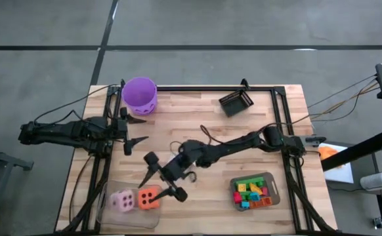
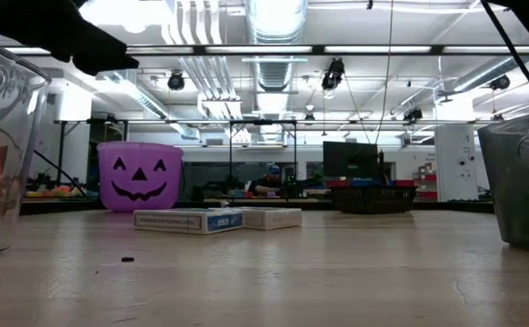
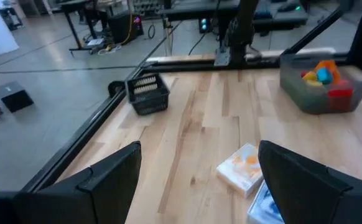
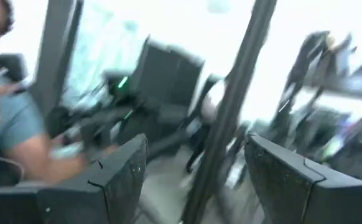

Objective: Pick & Place Toys
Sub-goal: Put the yellow playing card into the basket bin

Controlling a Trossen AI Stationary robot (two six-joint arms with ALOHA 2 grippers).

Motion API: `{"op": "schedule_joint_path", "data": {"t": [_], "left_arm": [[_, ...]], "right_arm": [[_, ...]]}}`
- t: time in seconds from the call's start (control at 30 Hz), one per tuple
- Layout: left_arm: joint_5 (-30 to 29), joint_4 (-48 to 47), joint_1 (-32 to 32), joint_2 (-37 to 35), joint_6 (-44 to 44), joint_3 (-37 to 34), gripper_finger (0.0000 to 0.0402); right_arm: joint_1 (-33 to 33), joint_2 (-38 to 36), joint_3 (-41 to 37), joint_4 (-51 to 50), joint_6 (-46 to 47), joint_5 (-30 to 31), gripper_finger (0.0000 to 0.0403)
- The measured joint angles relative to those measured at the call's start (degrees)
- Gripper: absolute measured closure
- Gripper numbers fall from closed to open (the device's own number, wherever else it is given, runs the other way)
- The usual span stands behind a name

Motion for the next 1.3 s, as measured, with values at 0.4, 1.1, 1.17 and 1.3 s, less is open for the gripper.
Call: {"op": "schedule_joint_path", "data": {"t": [0.4, 1.1, 1.17, 1.3], "left_arm": [[7.44, 10.0, -0.18, -0.77, -2.93, -8.67, 0.0078], [6.85, 3.28, -0.15, -8.2, -9.41, -10.1, 0.0078], [6.41, 3.72, -0.15, -6.32, -10.28, -10.12, 0.0078], [6.25, 7.29, -0.15, 0.18, -10.3, -10.12, 0.0078]], "right_arm": [[-0.83, -6.25, -36.64, 45.73, -0.22, 24.76, 0.0139], [-0.67, -62.98, -91.27, 10.64, 5.09, 39.09, 0.0139], [-0.62, -67.23, -94.73, 10.47, 5.88, 41.7, 0.0139], [-0.62, -73.69, -99.68, 8.93, 6.83, 44.92, 0.0139]]}}
